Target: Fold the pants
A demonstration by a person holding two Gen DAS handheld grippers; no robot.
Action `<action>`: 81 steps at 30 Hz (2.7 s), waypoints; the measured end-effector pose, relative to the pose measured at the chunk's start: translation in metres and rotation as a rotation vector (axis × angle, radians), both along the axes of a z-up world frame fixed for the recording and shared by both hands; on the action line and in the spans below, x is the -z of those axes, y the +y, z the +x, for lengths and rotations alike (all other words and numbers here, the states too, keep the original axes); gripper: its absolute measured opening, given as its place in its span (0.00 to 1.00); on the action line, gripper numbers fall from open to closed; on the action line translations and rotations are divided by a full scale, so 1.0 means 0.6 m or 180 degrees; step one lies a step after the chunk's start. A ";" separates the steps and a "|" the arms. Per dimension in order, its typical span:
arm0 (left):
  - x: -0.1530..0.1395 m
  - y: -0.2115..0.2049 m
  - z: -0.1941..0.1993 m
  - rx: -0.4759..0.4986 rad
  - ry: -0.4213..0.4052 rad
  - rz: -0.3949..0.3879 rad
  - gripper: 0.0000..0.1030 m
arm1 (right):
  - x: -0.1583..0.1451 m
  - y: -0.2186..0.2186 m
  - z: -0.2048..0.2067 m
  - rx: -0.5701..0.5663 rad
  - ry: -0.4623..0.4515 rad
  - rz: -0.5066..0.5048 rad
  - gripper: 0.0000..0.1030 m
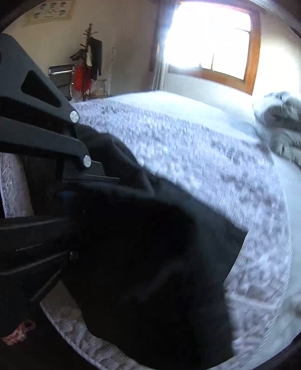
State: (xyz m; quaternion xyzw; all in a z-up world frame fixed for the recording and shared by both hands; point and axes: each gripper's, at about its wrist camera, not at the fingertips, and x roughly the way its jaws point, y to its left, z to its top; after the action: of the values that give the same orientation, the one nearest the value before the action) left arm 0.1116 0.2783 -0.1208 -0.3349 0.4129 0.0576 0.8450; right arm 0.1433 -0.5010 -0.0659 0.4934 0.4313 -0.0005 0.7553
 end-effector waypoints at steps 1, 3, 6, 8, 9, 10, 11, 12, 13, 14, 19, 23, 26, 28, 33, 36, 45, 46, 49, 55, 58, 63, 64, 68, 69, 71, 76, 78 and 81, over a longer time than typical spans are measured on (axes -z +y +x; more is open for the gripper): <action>0.002 0.000 0.002 -0.0016 0.0005 -0.0031 0.65 | -0.040 0.010 0.006 -0.0126 -0.0319 -0.0079 0.03; 0.006 -0.002 0.005 -0.0028 0.0008 -0.0103 0.65 | -0.125 0.036 0.002 -0.0486 -0.1096 -0.0224 0.02; 0.008 -0.010 0.008 0.0003 0.0024 -0.0038 0.65 | -0.167 0.039 -0.034 -0.0506 -0.1528 -0.0260 0.02; 0.008 -0.013 0.008 0.0033 0.0034 0.0018 0.65 | -0.139 0.030 -0.053 -0.0418 -0.1351 -0.0309 0.02; 0.008 -0.013 0.009 0.0036 0.0044 0.0020 0.65 | -0.111 0.023 -0.058 -0.0383 -0.1120 -0.0380 0.02; 0.008 -0.013 0.010 0.0035 0.0063 0.0018 0.65 | -0.067 0.013 -0.063 -0.0317 -0.0756 -0.0434 0.03; 0.009 -0.012 0.012 0.0037 0.0088 0.0018 0.65 | -0.028 0.005 -0.063 -0.0286 -0.0446 -0.0432 0.03; 0.008 -0.012 0.015 0.0037 0.0104 0.0028 0.65 | 0.015 -0.003 -0.067 -0.0271 -0.0159 -0.0393 0.04; 0.006 -0.012 0.018 0.0032 0.0118 0.0065 0.65 | 0.049 -0.012 -0.072 -0.0227 -0.0001 -0.0323 0.06; 0.004 -0.012 0.020 0.0027 0.0121 0.0104 0.65 | 0.078 -0.021 -0.079 -0.0175 0.0090 -0.0194 0.07; -0.002 -0.014 0.032 0.0044 0.0175 0.0214 0.65 | 0.067 -0.032 -0.089 -0.0164 -0.0075 -0.0130 0.38; -0.016 -0.010 0.055 0.0133 0.0194 0.0534 0.47 | 0.027 -0.033 -0.081 -0.0185 -0.0130 -0.0382 0.39; -0.030 0.007 0.064 0.0050 0.0116 0.0666 0.42 | 0.034 -0.019 -0.080 -0.0282 0.0009 -0.0435 0.35; -0.024 0.008 0.068 0.0073 0.0214 0.0696 0.42 | 0.060 -0.012 -0.068 -0.0329 0.0089 -0.0497 0.35; -0.022 0.001 0.034 0.0098 0.0313 0.0796 0.73 | 0.089 -0.004 -0.086 -0.0298 0.0010 -0.0475 0.44; -0.031 0.003 -0.008 -0.0090 0.0322 0.0800 0.88 | 0.080 -0.007 -0.101 -0.0334 0.0003 -0.0544 0.57; 0.017 0.008 -0.054 -0.0360 0.0545 0.0145 0.96 | 0.079 -0.014 -0.143 -0.0250 -0.0049 -0.0205 0.68; 0.021 0.005 -0.050 -0.0377 0.0547 0.0131 0.96 | 0.081 -0.014 -0.145 -0.0244 -0.0050 -0.0198 0.68; 0.025 -0.009 -0.028 -0.0328 0.0494 0.0183 0.96 | 0.082 -0.013 -0.145 -0.0261 -0.0041 -0.0207 0.69; 0.034 -0.019 0.013 -0.0301 0.0338 0.0051 0.92 | 0.096 -0.025 -0.158 -0.0208 -0.0031 -0.0095 0.69; 0.038 -0.022 0.019 -0.0349 0.0245 0.0031 0.74 | 0.105 -0.037 -0.168 -0.0122 -0.0011 0.0061 0.70; 0.045 -0.027 0.028 -0.0389 0.0206 -0.0017 0.67 | 0.114 -0.049 -0.175 -0.0051 0.0030 0.0146 0.74; 0.047 -0.026 0.023 -0.0399 0.0200 -0.0038 0.67 | 0.120 -0.052 -0.172 -0.0017 0.0053 0.0181 0.74; 0.048 -0.025 0.025 -0.0347 0.0213 -0.0048 0.77 | 0.142 -0.064 -0.155 0.0103 0.0070 0.0263 0.75; 0.048 -0.026 0.027 -0.0320 0.0213 -0.0045 0.84 | 0.148 -0.066 -0.150 0.0133 0.0083 0.0294 0.76; 0.047 -0.039 0.042 -0.0259 0.0269 0.0048 0.89 | 0.148 -0.067 -0.142 0.0181 0.0026 0.0309 0.76; 0.049 -0.061 0.063 -0.0296 0.0408 0.0260 0.94 | 0.138 -0.074 -0.119 0.0216 -0.0052 0.0208 0.46; 0.051 -0.062 0.065 -0.0356 0.0399 0.0228 0.93 | 0.142 -0.079 -0.102 0.0203 0.0008 0.0237 0.21; 0.048 -0.058 0.061 -0.0467 0.0399 0.0195 0.79 | 0.129 -0.084 -0.079 0.0148 -0.0083 0.0253 0.08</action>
State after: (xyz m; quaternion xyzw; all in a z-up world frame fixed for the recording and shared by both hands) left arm 0.1483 0.2435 -0.1494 -0.3340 0.4373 0.1528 0.8209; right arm 0.0958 -0.5513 -0.1436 0.5329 0.4096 0.0054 0.7404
